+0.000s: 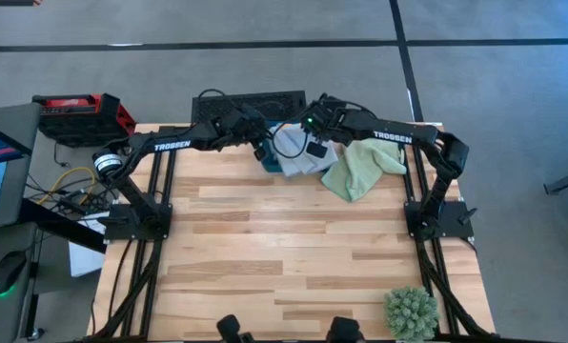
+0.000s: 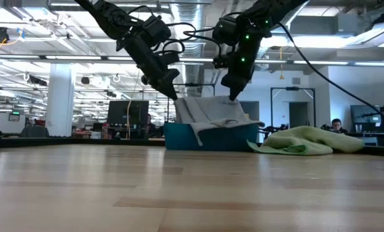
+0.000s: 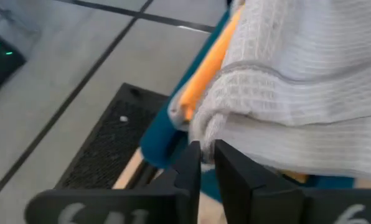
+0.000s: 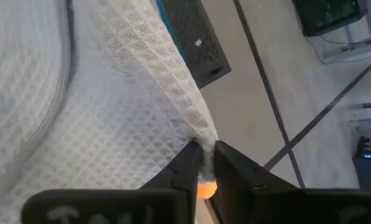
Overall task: Fold microfiber towels
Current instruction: Put the folded gray microfiber cloth into the blue bin, then fold the green microfiber cloth
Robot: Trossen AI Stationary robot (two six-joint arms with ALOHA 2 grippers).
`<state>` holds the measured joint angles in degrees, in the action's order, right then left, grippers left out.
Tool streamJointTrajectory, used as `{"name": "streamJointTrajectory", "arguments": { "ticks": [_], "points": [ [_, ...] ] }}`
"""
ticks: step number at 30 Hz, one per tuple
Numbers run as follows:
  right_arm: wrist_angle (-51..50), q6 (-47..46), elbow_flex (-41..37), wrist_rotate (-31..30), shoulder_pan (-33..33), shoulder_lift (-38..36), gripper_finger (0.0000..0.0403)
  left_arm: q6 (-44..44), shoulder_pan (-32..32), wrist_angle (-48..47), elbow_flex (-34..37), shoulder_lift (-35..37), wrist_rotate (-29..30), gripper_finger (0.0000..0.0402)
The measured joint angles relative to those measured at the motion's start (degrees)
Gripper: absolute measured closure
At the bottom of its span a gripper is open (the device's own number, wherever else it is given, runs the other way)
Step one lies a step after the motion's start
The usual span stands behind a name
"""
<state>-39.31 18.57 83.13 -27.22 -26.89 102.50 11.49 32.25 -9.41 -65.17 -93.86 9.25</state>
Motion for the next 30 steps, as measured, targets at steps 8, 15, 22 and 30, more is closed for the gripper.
{"name": "streamJointTrajectory", "arguments": {
  "ticks": [8,15,22,30],
  "points": [
    [3.6,1.4,0.0,0.1,-0.7,0.0,0.0270,0.1,0.0,0.2,0.0,0.0,2.0,0.0297],
    [0.7,-2.2,1.7,-3.8,-0.6,0.0,0.0208,0.9,0.0,0.3,0.0,0.1,2.0,0.0269],
    [-15.5,-11.9,8.5,-1.9,1.1,-2.5,0.0188,5.9,-2.7,0.2,0.0,0.6,-5.6,0.0267],
    [-22.6,-19.7,8.4,-1.1,7.1,-12.8,0.0192,14.9,-12.5,1.1,0.0,0.0,-11.4,0.0267]
  ]
}}
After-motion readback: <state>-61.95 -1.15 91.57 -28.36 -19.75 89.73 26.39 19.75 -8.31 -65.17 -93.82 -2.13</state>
